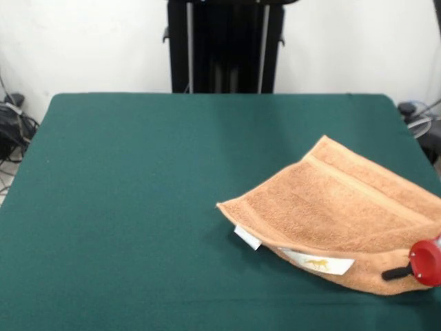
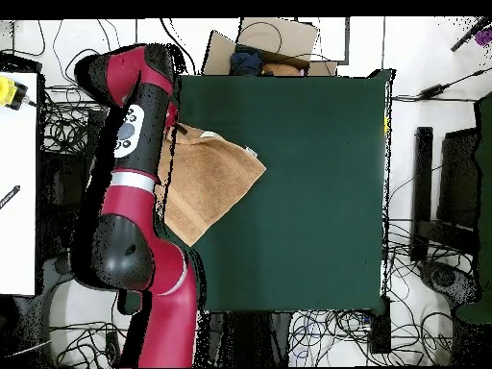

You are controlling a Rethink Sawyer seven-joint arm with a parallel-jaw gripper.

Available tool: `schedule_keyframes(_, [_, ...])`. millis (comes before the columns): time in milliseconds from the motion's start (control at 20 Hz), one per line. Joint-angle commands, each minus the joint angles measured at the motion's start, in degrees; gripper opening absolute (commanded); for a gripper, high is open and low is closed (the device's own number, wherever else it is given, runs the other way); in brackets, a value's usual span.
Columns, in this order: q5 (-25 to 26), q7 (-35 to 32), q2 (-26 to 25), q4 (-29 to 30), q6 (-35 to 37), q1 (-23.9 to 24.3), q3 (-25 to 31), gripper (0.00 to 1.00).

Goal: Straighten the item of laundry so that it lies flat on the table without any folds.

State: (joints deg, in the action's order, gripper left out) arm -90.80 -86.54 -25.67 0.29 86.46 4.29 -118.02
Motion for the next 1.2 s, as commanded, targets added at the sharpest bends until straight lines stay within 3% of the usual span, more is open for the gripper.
schedule_keyframes(50, [-13.17, 19.34, 2.75, 4.09, 7.09, 1.91, -23.47, 0.0])
schedule_keyframes(500, [-21.98, 24.87, 3.76, 6.19, 5.84, 2.79, -32.7, 0.0])
schedule_keyframes(1200, [-33.28, 26.73, 4.59, 8.51, 5.52, 4.56, -44.02, 0.0])
